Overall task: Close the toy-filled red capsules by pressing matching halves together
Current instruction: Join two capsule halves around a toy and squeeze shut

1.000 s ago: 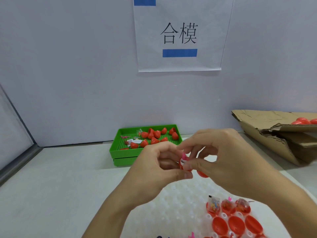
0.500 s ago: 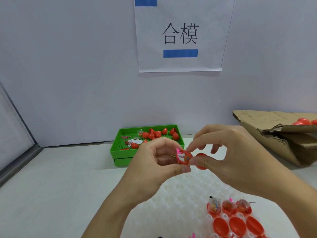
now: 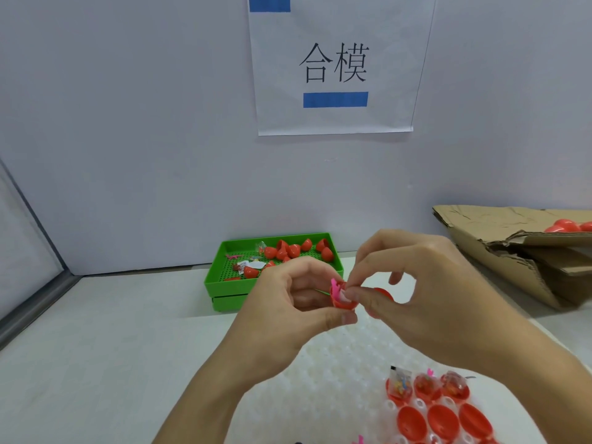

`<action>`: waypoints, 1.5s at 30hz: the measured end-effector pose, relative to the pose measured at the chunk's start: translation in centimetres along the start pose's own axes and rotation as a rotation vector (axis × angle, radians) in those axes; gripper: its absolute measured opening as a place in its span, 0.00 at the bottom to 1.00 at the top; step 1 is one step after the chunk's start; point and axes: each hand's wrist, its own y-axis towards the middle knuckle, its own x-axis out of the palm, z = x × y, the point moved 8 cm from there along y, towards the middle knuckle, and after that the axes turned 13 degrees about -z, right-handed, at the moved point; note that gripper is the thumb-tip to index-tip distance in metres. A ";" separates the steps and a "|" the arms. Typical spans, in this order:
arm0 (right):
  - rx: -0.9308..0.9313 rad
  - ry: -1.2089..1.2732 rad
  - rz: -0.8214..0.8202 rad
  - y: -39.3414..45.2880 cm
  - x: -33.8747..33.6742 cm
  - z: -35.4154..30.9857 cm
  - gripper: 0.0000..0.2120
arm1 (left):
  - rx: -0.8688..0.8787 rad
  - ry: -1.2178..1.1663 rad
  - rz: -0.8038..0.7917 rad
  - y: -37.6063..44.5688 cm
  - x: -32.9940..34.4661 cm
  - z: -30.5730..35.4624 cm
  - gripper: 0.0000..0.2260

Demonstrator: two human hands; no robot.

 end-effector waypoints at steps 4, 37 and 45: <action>0.017 -0.049 -0.007 0.0 0.1 0.1 0.06 | -0.006 0.007 0.002 0.0 0.0 -0.1 0.13; 0.230 0.268 -0.408 -0.8 1.7 4.5 0.27 | 0.004 0.053 0.068 0.0 -0.5 0.0 0.14; 0.153 0.263 -0.211 -0.1 0.5 4.1 0.07 | -0.032 0.108 0.106 -0.1 -0.7 -0.6 0.19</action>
